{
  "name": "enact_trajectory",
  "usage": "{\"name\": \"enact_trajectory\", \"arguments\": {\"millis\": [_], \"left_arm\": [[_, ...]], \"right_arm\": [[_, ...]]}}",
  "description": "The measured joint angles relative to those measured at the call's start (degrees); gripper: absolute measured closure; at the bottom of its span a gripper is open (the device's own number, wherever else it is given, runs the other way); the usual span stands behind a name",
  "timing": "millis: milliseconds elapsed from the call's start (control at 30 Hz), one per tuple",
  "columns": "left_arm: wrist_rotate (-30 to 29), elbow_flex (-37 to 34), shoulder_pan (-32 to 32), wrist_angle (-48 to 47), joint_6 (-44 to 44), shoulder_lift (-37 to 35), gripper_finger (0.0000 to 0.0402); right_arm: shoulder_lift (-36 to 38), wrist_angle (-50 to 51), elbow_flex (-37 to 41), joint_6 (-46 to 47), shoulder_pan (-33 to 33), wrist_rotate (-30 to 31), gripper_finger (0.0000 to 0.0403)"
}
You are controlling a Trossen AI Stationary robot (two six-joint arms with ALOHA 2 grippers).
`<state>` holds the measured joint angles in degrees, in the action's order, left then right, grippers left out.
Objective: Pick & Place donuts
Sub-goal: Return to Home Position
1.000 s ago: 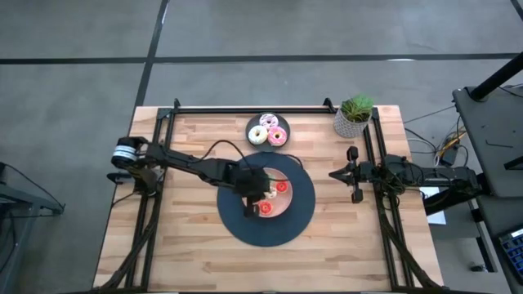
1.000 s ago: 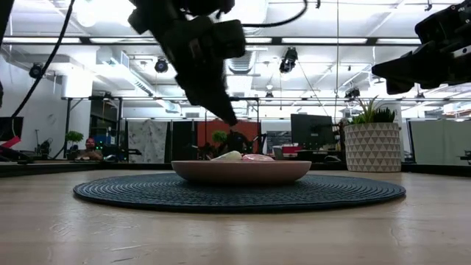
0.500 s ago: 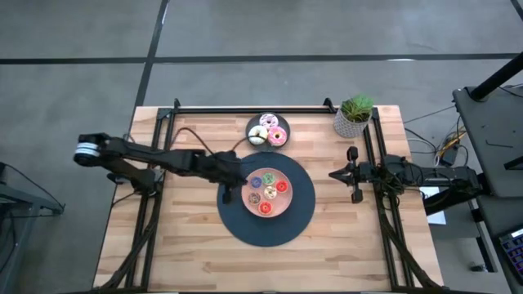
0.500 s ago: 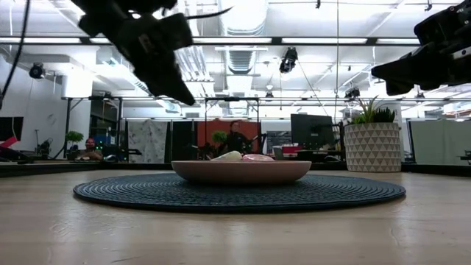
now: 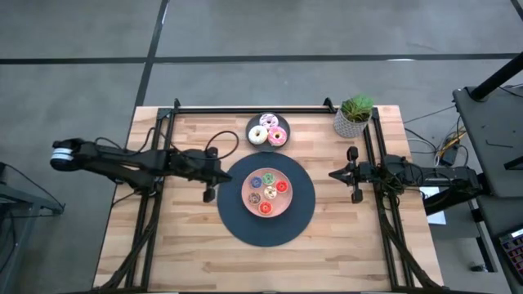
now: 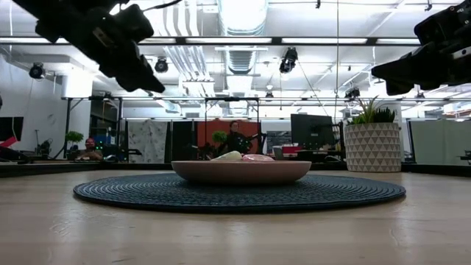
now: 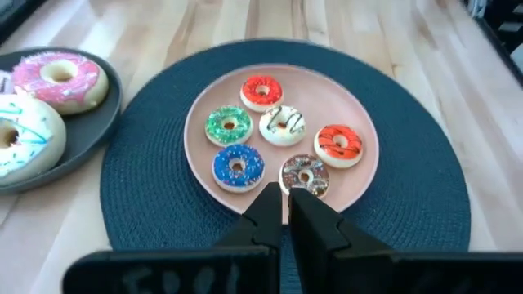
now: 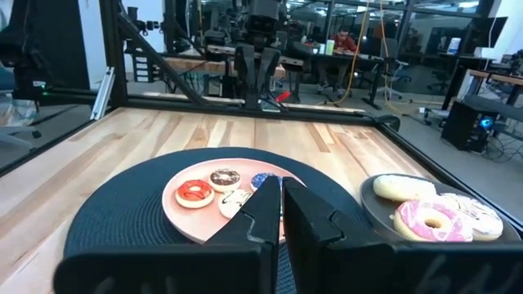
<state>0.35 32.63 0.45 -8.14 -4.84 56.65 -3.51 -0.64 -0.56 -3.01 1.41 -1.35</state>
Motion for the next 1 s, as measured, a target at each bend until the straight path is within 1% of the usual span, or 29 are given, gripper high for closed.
{"name": "enact_trajectory", "arguments": {"millis": [300, 600, 867, 1000], "left_arm": [[0.0, -8.1, 0.0, 4.5, -0.1, -7.8, 0.0402], [0.0, -13.9, 0.0, 7.5, -0.1, -16.1, 0.0401], [0.0, -18.4, 0.0, 8.5, -0.1, -21.6, 0.0401], [0.0, -20.6, 0.0, 10.9, 0.4, -24.1, 0.0401]], "right_arm": [[0.0, 0.0, 0.0, 0.0, 0.0, 0.0, 0.0394], [0.0, 0.0, 0.0, 0.0, 0.0, 0.0, 0.0394], [0.0, 0.0, 0.0, 0.0, 0.0, 0.0, 0.0394], [0.0, 0.0, 0.0, 0.0, 0.0, 0.0, 0.0394]]}}
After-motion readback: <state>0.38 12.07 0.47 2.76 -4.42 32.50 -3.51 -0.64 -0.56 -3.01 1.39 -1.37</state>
